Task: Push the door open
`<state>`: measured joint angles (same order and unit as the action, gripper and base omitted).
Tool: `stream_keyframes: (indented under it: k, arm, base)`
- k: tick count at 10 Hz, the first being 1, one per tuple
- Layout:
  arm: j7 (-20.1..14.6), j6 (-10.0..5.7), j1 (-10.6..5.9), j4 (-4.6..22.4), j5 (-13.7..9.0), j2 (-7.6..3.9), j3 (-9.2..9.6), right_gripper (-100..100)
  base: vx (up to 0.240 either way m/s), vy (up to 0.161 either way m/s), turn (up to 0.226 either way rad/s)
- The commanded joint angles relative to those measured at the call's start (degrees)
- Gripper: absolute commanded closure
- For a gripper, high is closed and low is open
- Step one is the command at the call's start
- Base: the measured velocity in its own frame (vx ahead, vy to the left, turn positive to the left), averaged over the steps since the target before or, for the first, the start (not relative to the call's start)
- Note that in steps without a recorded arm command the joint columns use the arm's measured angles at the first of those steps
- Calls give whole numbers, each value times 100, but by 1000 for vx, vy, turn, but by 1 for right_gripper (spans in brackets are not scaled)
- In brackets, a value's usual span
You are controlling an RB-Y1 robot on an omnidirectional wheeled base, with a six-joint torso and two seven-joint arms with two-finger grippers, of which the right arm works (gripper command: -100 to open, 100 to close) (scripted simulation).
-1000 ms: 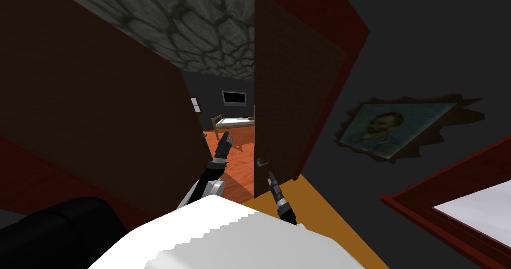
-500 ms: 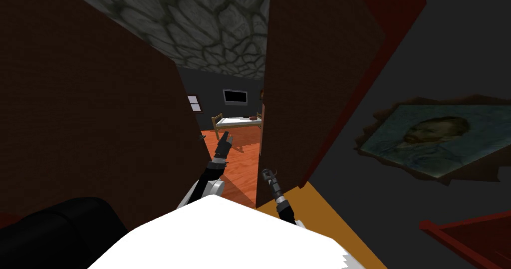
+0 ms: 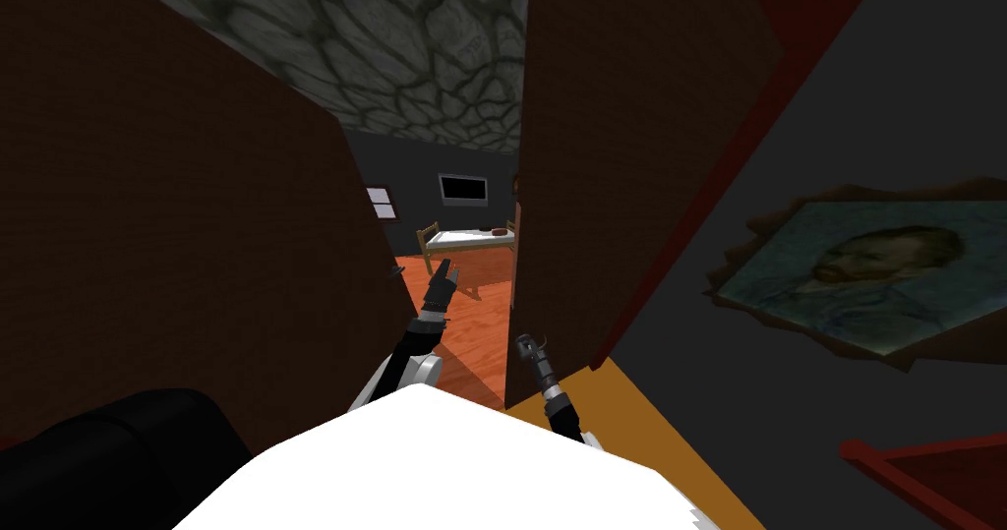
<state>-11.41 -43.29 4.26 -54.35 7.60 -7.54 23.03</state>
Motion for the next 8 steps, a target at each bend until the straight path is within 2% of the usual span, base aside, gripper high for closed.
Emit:
stream_keyframes:
  k: [1,2,3,6,8]
  arm:
    - [-2,-17,24,3,3,-5,9,100]
    - [-2,-17,24,3,3,-5,9,100]
    - [51,1,-32,49,-40,19,-109,100]
    - [119,5,-76,114,-92,47,-252,100]
    - [205,10,-132,195,-158,85,-435,100]
  base:
    - [0,0,0]
    - [0,0,0]
    - [90,68,-38]
    - [147,107,-37]
    - [164,117,-40]
